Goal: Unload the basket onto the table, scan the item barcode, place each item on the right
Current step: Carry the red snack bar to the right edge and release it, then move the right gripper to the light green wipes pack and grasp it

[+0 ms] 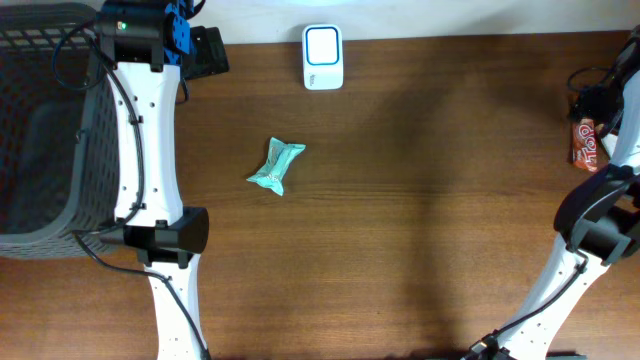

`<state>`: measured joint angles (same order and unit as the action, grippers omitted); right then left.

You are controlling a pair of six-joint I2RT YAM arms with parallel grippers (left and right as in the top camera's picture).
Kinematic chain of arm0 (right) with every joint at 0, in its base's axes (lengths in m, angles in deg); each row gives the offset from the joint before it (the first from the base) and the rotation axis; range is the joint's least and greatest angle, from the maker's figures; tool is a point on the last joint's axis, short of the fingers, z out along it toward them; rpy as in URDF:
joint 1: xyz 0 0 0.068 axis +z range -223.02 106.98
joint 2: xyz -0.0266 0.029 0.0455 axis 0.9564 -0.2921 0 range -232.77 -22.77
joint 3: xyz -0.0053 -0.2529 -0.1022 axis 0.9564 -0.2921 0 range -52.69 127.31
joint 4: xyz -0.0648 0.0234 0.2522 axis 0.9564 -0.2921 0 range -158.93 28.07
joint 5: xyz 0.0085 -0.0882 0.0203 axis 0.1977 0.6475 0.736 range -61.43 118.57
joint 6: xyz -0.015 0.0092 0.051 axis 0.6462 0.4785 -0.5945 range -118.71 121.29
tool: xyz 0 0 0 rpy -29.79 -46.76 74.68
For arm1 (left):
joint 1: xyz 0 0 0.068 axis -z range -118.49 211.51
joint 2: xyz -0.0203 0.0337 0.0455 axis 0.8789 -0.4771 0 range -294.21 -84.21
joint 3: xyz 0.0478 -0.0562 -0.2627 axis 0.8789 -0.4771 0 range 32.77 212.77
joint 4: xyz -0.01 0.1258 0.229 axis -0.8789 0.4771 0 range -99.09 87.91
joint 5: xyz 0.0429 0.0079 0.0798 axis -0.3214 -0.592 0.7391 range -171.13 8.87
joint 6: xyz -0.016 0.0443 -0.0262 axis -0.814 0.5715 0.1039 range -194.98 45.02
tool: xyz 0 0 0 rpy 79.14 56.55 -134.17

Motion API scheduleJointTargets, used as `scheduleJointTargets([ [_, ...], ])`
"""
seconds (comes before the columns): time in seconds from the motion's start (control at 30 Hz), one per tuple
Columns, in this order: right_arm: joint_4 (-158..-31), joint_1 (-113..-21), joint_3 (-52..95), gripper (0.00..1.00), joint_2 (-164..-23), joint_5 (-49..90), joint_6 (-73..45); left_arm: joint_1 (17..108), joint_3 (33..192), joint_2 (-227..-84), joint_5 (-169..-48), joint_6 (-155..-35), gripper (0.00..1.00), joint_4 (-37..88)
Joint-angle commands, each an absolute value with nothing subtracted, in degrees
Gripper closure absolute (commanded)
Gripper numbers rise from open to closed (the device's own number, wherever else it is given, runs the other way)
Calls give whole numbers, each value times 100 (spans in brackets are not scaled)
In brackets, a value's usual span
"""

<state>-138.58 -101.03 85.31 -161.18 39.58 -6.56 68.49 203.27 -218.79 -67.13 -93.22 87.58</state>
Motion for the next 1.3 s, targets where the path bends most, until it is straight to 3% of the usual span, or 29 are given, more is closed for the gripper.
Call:
scheduleJointTargets([
  [0.0,-13982,-9891,8509,9,-15912,1842,-798,6814,20344,-21866,-6634,-9337,1,8764],
  [0.13,-14341,-9417,8509,10,-15912,120,-798,6814,20344,-21868,-6634,-9337,1,8762],
  [0.37,-14240,-7500,8279,13,-15912,-81,-925,6814,20344,-21868,-6634,-9337,1,8762],
  [0.57,-12640,-5790,7298,6,-15928,-81,-2626,6810,20344,-21868,-6634,-9337,1,8762],
  [0.7,-11455,-4914,6725,13,-15928,-121,-3530,6810,20344,-21868,-6634,-9337,1,8762],
  [0.87,-11049,-4368,6623,15,-15965,365,-4304,6810,20344,-21868,-6634,-9337,1,8762],
  [1.03,-11012,-4164,6623,35,-16229,502,-4623,6810,20344,-21868,-6634,-9337,1,8762],
  [1.1,-11034,-4147,6623,51,-16321,509,-4619,6810,20344,-21868,-6634,-9337,1,8762],
  [1.17,-11060,-4142,6623,55,-16336,509,-4588,6810,20344,-21868,-6634,-9337,1,8762],
  [1.27,-11130,-4136,6623,52,-16343,524,-4593,6810,20344,-21868,-6634,-9337,1,8762],
])
